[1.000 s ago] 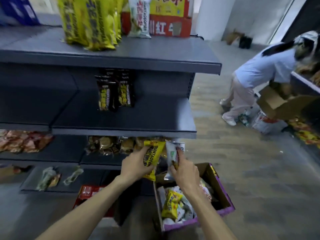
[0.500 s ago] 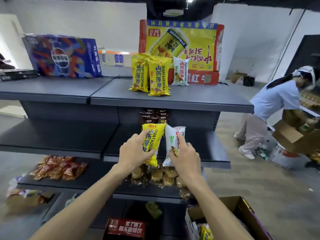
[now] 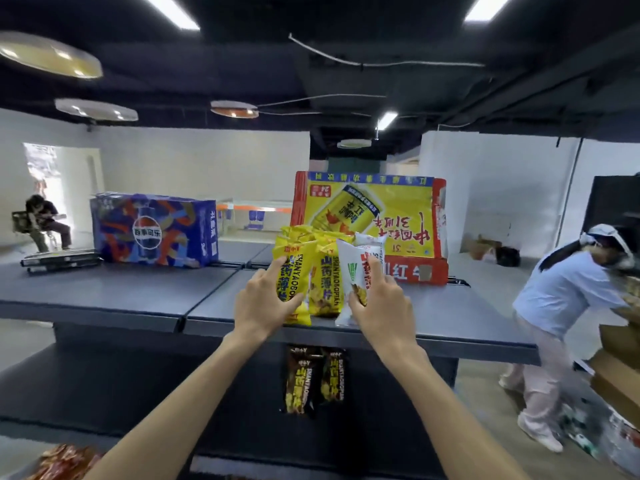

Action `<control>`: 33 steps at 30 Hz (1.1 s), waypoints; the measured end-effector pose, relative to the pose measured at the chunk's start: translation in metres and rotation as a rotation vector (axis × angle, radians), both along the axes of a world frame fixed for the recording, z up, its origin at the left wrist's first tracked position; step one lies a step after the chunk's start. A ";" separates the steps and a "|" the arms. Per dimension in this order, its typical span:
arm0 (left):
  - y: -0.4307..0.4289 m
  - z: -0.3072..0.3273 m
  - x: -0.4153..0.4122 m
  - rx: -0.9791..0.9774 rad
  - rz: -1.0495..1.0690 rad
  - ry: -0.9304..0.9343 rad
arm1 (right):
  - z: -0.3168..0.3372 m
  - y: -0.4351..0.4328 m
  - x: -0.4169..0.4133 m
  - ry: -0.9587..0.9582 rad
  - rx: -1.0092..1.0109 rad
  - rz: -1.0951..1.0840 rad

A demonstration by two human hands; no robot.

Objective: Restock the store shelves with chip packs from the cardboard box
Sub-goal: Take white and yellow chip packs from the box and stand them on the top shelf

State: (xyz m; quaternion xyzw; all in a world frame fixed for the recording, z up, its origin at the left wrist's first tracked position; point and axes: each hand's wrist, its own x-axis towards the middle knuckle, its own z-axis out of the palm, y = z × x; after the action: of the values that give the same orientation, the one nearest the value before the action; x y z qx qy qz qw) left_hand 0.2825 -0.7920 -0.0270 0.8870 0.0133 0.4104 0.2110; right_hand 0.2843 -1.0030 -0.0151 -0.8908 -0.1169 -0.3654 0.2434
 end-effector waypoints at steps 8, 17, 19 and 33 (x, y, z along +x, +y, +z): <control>0.015 -0.003 0.059 -0.041 0.129 0.095 | 0.004 -0.020 0.079 -0.040 0.036 0.016; 0.024 -0.028 0.085 0.091 0.167 0.078 | -0.011 -0.029 0.166 0.071 -0.024 -0.144; 0.025 -0.027 0.089 0.102 0.165 0.083 | -0.007 -0.023 0.185 0.056 -0.018 -0.166; 0.028 -0.039 0.090 0.053 0.125 -0.008 | -0.037 -0.002 0.250 0.207 -0.126 -0.247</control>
State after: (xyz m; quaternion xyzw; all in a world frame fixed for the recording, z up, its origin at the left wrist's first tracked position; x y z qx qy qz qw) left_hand 0.3724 -0.7638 -0.0657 0.8881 0.0572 0.4264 0.1616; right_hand 0.5347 -1.0047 -0.0521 -0.9447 -0.0035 -0.2910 0.1508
